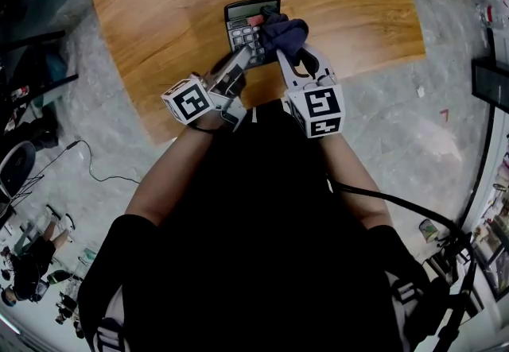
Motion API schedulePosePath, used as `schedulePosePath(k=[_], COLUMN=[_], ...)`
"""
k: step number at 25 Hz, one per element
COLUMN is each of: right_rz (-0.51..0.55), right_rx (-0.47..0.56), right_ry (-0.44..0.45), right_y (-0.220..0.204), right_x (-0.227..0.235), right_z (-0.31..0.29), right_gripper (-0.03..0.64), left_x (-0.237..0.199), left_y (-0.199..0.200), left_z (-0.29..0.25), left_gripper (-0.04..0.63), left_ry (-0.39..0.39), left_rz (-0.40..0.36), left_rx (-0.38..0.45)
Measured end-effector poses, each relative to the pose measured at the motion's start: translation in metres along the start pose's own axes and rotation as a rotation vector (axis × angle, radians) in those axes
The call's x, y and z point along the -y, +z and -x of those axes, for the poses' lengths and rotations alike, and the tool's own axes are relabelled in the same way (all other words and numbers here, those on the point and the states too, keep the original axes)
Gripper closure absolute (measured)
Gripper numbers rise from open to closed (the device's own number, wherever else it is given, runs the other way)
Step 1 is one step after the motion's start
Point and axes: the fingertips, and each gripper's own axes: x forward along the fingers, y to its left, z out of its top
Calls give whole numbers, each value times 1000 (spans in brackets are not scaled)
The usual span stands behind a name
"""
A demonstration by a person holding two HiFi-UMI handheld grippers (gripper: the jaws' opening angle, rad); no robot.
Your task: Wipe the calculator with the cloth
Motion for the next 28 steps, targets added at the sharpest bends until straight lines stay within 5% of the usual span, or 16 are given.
schedulePosePath(k=[11, 23, 28], right_rz=[44, 23, 15], right_rx=[2, 24, 53], right_ry=[203, -13, -27], right_y=[0, 18, 39], right_x=[-84, 6, 10], right_z=[8, -2, -17], right_gripper=[529, 529, 529], left_x=[-6, 6, 5], left_y=[11, 2, -2], left_z=[3, 0, -1], left_gripper=[524, 523, 523], left_ry=[18, -26, -32], left_rz=[77, 89, 90], left_rx=[69, 41, 5])
